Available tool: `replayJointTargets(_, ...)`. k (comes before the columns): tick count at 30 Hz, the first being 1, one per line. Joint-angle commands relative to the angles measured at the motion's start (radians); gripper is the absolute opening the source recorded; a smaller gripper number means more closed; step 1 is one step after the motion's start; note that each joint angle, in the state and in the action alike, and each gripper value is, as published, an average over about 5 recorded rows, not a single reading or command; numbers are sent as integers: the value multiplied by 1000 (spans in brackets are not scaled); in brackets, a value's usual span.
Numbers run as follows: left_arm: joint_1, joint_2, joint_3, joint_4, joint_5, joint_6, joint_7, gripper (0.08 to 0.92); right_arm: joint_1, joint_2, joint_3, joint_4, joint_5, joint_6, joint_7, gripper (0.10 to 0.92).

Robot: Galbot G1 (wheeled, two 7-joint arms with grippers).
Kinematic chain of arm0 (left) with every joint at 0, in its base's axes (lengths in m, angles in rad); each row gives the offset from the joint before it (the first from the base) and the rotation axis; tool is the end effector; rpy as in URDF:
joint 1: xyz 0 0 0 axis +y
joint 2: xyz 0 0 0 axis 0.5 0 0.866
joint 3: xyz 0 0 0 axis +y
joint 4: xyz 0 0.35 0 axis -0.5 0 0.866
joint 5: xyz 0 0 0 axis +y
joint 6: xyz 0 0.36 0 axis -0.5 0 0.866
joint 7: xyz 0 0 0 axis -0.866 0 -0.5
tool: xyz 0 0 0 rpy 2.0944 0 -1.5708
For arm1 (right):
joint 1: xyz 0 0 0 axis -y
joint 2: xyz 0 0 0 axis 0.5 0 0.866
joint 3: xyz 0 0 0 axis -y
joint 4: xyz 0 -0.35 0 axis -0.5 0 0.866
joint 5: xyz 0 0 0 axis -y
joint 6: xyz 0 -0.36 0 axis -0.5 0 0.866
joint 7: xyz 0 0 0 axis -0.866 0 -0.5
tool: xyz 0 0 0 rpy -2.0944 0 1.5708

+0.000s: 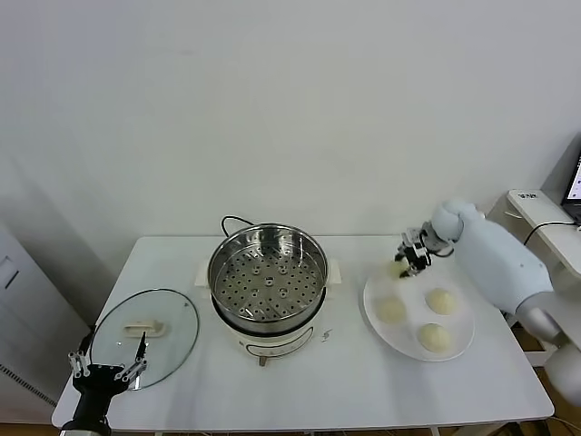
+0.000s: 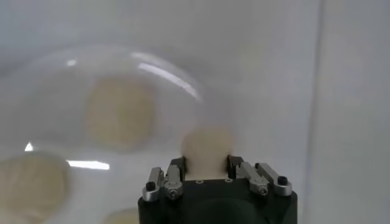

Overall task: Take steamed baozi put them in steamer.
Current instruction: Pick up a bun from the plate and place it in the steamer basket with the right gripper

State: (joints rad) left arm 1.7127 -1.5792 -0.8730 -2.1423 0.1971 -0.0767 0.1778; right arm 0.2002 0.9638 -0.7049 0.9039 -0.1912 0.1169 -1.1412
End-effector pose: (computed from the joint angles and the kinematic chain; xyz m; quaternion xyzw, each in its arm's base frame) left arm 0.1274 0.1024 -0.2985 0.0444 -0.9787 -0.1960 0.0413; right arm 0.6203 -0.1078 -0.1078 0.5208 -0.5346 0.6126 0.2601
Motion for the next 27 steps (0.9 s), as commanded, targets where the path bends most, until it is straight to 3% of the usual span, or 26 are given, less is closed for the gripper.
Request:
replayJointTargets(1,11,0,-5,-14,-8,1,0,823,380,37,-394,246,332,-3,-9,436)
replayJointTargets(6,19,1,-7,-21,-13,-1,0,823,414,152,-410,315,224,119,3,437)
replayJointTargets(17,37,5,-7,-28,-29,-11,1,823,281,286,-359,311,-12,334,2,435)
replayJointTargets(27,50,18,-23,-48,-50,-7,3,823,74,411,-191,119,-300,553,19,417)
